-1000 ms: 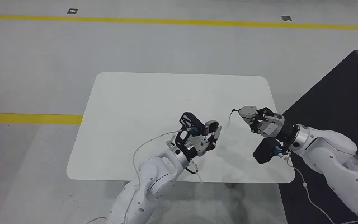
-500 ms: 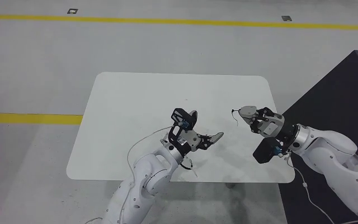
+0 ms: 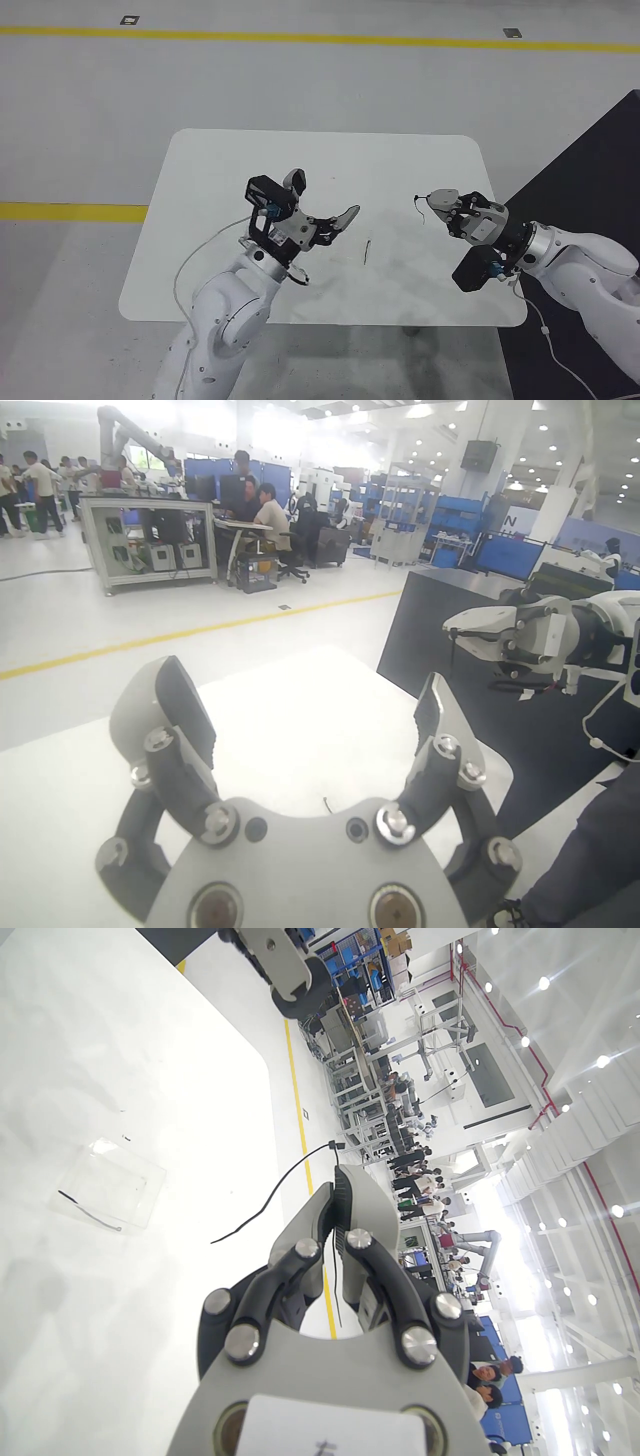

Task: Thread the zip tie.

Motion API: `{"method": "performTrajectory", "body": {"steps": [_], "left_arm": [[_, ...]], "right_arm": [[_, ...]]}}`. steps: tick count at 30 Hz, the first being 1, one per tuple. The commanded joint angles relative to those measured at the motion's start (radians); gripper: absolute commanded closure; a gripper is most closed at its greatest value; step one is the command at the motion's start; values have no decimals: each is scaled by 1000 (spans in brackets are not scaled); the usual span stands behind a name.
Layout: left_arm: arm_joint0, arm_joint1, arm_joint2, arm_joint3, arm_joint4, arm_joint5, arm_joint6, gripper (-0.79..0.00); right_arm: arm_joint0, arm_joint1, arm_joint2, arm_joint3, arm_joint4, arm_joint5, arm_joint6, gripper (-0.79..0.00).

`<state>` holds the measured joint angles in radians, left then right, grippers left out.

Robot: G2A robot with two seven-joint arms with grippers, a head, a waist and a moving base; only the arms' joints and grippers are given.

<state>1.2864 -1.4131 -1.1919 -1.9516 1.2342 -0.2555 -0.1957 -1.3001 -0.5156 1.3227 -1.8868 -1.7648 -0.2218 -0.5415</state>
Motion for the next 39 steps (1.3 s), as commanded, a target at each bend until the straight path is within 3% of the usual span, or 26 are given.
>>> {"method": "performTrajectory", "body": {"steps": [1,12,17,19,27,33,39], "left_arm": [[20,4,-19,-15,4,2,0,-785],[47,7,-36,-28,-20,8,17,-785],[47,7,-36,-28,-20,8,17,-785],[47,7,-36,-28,-20,8,17,-785],[47,7,-36,-28,-20,8,17,-785],[47,7,-36,-28,-20,8,17,-785],[47,7,-36,-28,-20,8,17,-785]], "right_arm": [[0,0,0,0,0,0,0,0],[3,-7,-3,-41,10,18,17,0],[115,-44,-106,-23,161,-123,150,0],[205,-69,-180,35,219,-205,232,0],[500,-196,-470,306,416,-484,303,0],[660,-316,-670,498,422,-518,349,0],[748,-422,-800,681,448,-558,397,0]]}}
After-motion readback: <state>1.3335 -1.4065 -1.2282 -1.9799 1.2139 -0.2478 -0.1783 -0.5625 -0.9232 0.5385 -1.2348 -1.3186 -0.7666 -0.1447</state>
